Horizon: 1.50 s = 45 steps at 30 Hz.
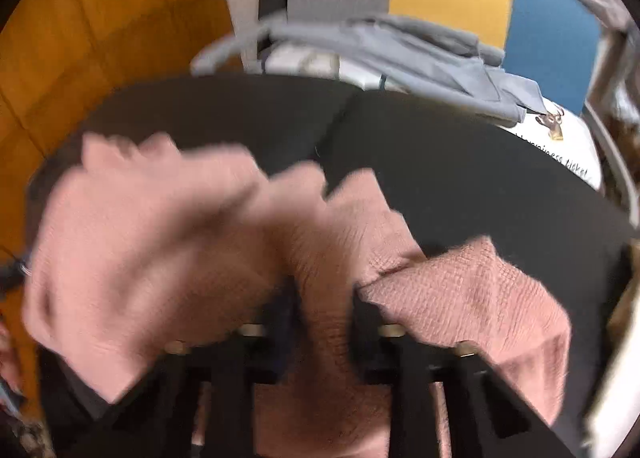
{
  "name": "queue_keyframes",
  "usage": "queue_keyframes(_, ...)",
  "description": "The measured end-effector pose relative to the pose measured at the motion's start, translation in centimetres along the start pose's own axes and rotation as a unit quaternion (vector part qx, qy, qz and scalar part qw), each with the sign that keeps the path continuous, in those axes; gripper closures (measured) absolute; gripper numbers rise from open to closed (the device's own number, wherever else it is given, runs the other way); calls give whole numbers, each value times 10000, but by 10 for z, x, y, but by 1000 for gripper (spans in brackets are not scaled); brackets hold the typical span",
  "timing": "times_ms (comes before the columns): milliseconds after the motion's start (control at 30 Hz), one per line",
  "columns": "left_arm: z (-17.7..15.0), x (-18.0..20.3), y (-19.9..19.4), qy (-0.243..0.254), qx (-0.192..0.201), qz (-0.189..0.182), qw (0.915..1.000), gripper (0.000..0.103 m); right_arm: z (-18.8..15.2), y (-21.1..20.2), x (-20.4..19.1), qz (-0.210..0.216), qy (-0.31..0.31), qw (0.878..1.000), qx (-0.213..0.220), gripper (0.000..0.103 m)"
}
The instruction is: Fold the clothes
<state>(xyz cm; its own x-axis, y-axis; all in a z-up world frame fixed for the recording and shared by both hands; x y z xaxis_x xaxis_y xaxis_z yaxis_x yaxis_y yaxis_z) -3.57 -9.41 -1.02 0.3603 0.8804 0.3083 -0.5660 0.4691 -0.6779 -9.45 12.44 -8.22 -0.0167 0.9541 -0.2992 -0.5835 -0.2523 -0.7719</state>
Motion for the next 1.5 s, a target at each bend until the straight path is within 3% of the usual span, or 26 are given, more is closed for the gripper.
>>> queue_keyframes(100, 0, 38, -25, 335, 178, -755, 9964, 73, 1, -42, -22, 708, 282, 9946, 708, 91)
queue_keyframes(167, -12, 69, -35, 618, 88, -1417, 9879, 73, -4, -69, -50, 1208, 117, 9869, 1066, 91)
queue_keyframes(200, -19, 79, -35, 723, 37, -1553, 9852, 73, -8, -82, -68, 1367, -79, 9828, 1239, 91)
queue_keyframes(233, -28, 89, -35, 868, 1, -1608, 9832, 73, -11, -90, -81, 1489, -230, 9795, 1335, 91)
queue_keyframes(333, -59, 111, -22, 1388, -111, -1260, 9822, 73, -29, -100, -113, 1962, -553, 9691, 1393, 91)
queue_keyframes(400, -71, 122, -21, 1466, -187, -1344, 9798, 73, -39, -98, -127, 2091, -625, 9681, 1230, 91)
queue_keyframes(467, -75, 128, -28, 1424, 53, -1456, 9790, 73, -41, -90, -134, 2163, -754, 9691, 910, 91)
queue_keyframes(567, -70, 123, -30, 1199, 328, -1280, 9839, 71, -39, -77, -143, 2357, -799, 9679, 347, 91)
queue_keyframes(667, -64, 110, -18, 670, 200, -1295, 9891, 70, -31, -57, -154, 2576, -848, 9622, -264, 91)
queue_keyframes(767, -63, 87, -4, -2, -42, -1705, 9854, 71, -26, -35, -165, 2683, -921, 9549, -881, 89)
queue_keyframes(833, -67, 72, 3, -298, -153, -1879, 9816, 77, -27, -19, -168, 2766, -831, 9491, -1255, 87)
queue_keyframes(867, -71, 63, 7, -334, -183, -1725, 9843, 82, -27, -13, -169, 2761, -793, 9481, -1364, 85)
queue_keyframes(900, -74, 57, 9, -331, -211, -1616, 9861, 82, -27, -7, -169, 2761, -746, 9469, -1472, 83)
queue_keyframes(967, -81, 43, 10, -401, -214, -1546, 9869, 83, -28, -5, -164, 2885, -559, 9428, -1576, 67)
queue_keyframes(1033, -88, 27, 10, -528, -257, -1592, 9855, 83, -22, -22, -155, 3018, -439, 9430, -1333, 55)
queue_keyframes(1167, -104, 6, 9, -917, -449, -1991, 9746, 82, 4, -54, -104, 2859, 60, 9573, -428, 37)
queue_keyframes(1200, -107, 5, 8, -969, -497, -2062, 9724, 80, 11, -62, -91, 2789, 189, 9599, -205, 37)
queue_keyframes(1333, -98, 15, -6, -1196, -646, -2601, 9560, 72, 8, -55, -39, 1849, 383, 9820, 59, 37)
queue_keyframes(1400, -83, 31, -14, -981, -674, -2517, 9605, 68, 2, -49, -31, 1538, 122, 9880, -80, 37)
queue_keyframes(1500, -65, 46, -17, -707, -898, -2031, 9725, 63, 7, -39, -30, 921, -468, 9945, -186, 36)
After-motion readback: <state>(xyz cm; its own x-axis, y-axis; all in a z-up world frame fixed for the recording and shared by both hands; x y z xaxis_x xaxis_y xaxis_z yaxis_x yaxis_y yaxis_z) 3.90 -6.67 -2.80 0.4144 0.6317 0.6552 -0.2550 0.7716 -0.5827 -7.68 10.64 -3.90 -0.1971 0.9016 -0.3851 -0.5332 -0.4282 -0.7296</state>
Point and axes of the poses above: each gripper's, at about its wrist camera, not at the fingertips, and y roughly the way its jaws point, x to its right, z to its top, the point moved 5 cm from there along y, roughly the way its jaws point, and after that the axes turned 12 degrees about z, right-handed, at the moved point
